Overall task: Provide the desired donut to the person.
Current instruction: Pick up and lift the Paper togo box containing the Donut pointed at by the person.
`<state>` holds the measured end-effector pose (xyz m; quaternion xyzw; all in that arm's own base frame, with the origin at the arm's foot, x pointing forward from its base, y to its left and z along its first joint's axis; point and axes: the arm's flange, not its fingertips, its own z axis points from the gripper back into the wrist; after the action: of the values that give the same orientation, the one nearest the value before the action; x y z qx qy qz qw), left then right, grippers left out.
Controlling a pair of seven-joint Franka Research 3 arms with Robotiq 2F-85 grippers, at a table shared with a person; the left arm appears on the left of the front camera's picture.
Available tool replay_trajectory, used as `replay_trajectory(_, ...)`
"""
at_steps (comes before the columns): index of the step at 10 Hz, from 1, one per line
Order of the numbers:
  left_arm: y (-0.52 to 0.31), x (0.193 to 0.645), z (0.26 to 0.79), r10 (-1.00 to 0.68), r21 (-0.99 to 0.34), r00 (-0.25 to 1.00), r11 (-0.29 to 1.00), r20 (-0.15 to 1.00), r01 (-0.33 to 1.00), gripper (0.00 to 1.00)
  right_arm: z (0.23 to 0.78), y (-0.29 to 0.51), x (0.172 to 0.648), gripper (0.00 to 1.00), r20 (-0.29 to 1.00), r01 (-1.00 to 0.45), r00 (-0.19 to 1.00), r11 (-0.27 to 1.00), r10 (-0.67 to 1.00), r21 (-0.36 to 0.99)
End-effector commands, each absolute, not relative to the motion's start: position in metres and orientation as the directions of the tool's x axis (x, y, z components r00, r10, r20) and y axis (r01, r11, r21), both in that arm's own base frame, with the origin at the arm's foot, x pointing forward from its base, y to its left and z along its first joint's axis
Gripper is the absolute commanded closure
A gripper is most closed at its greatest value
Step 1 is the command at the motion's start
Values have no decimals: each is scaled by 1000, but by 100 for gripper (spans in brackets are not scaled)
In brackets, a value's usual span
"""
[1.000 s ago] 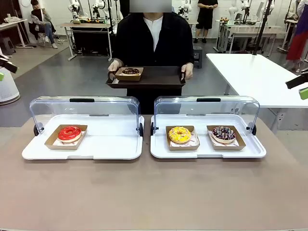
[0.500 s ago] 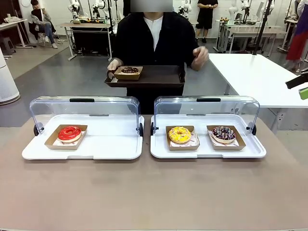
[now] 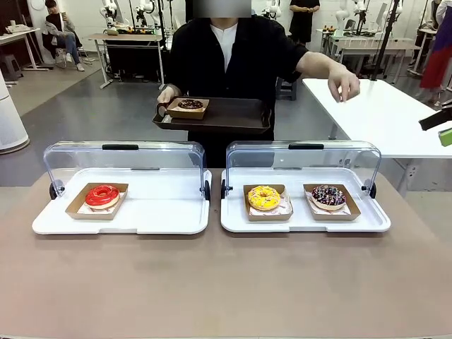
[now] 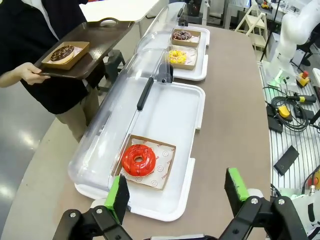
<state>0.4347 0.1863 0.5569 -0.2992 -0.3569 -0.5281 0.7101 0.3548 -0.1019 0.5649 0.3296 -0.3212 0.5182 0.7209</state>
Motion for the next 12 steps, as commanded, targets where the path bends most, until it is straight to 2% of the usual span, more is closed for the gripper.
replay_trajectory(1,187,434,558,-537,-44,187,268,822,963,0,566,-101,356,0,819,-963,239,233,521,133)
replay_trajectory(12,187,434,558,-537,-44,187,268,822,963,0,566,-101,356,0,819,-963,239,233,521,133)
